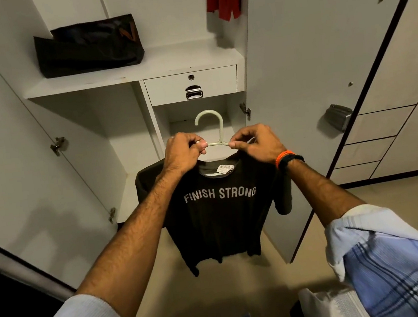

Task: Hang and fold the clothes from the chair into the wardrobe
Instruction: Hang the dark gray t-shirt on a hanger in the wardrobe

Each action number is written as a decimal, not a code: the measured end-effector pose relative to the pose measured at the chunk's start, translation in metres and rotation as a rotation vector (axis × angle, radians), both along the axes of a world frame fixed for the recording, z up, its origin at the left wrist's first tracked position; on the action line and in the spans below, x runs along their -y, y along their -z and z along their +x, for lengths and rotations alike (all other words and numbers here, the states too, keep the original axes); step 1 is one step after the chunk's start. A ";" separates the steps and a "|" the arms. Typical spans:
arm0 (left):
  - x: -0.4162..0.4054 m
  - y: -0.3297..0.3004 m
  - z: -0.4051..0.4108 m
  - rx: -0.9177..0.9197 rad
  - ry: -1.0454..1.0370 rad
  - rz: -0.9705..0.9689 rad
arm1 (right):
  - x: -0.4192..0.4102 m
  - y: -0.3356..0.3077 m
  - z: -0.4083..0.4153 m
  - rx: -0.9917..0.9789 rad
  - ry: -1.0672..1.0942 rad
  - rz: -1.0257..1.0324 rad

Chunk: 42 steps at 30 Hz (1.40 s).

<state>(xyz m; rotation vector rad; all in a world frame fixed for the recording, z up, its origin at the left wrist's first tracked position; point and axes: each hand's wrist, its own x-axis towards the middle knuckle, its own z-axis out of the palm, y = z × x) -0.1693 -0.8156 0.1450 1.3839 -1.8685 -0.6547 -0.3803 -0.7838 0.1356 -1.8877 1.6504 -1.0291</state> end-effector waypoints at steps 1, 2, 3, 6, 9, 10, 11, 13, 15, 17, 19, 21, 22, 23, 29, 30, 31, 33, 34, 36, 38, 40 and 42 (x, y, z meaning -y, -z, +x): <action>0.000 0.000 0.000 -0.003 0.009 -0.001 | 0.000 0.001 0.000 0.007 0.006 0.004; 0.000 0.001 0.000 -0.001 0.016 -0.001 | -0.001 0.001 -0.001 0.002 -0.001 0.014; 0.000 0.001 0.000 0.003 0.023 0.001 | -0.002 0.002 -0.003 -0.020 -0.020 0.028; 0.000 0.001 0.002 -0.003 0.049 0.009 | -0.003 0.003 -0.004 -0.068 -0.056 0.069; -0.003 0.002 0.005 0.000 0.073 -0.007 | -0.003 0.005 -0.002 -0.002 -0.009 0.047; -0.004 0.003 0.007 0.018 0.075 -0.020 | -0.003 0.007 -0.002 0.020 0.014 0.032; -0.005 0.005 0.010 0.044 0.072 -0.028 | -0.004 0.007 -0.003 0.038 0.031 0.017; -0.004 0.010 0.015 0.119 0.060 -0.042 | -0.004 0.008 -0.005 0.063 0.035 0.000; -0.002 0.015 0.018 0.165 0.054 -0.047 | -0.004 0.009 -0.008 0.079 0.033 -0.008; -0.002 0.018 0.016 0.167 0.039 -0.028 | -0.004 0.012 -0.008 0.070 0.038 0.004; -0.003 0.020 0.014 0.160 0.018 -0.021 | -0.004 0.014 -0.006 0.038 0.038 0.017; 0.000 0.018 0.013 0.123 -0.004 -0.019 | -0.003 0.014 -0.004 0.039 0.050 -0.007; 0.003 0.016 0.013 0.100 -0.009 -0.021 | -0.001 0.011 -0.004 0.043 0.057 -0.020; 0.006 0.013 0.013 0.083 -0.013 -0.025 | 0.001 0.007 -0.004 0.036 0.057 -0.024; 0.032 -0.010 0.026 0.045 0.000 -0.061 | 0.026 -0.022 0.008 -0.060 0.068 -0.078; 0.036 -0.014 0.028 0.046 -0.008 -0.096 | 0.031 -0.027 0.011 -0.061 0.083 -0.107; 0.043 -0.019 0.034 0.062 -0.025 -0.153 | 0.039 -0.034 0.016 -0.058 0.101 -0.131; 0.053 -0.026 0.044 0.120 -0.090 -0.330 | 0.054 -0.048 0.026 -0.054 0.128 -0.173; 0.055 -0.029 0.047 0.148 -0.122 -0.440 | 0.061 -0.054 0.029 -0.056 0.138 -0.190; 0.069 -0.040 0.054 0.183 -0.123 -0.649 | 0.081 -0.073 0.036 -0.069 0.157 -0.234; 0.087 -0.052 0.058 0.269 0.004 -0.691 | 0.101 -0.092 0.042 -0.079 0.172 -0.268; 0.109 -0.064 0.056 0.414 0.137 -0.590 | 0.120 -0.112 0.044 -0.085 0.188 -0.303; 0.136 -0.075 0.053 0.514 0.185 -0.522 | 0.145 -0.130 0.045 -0.091 0.199 -0.352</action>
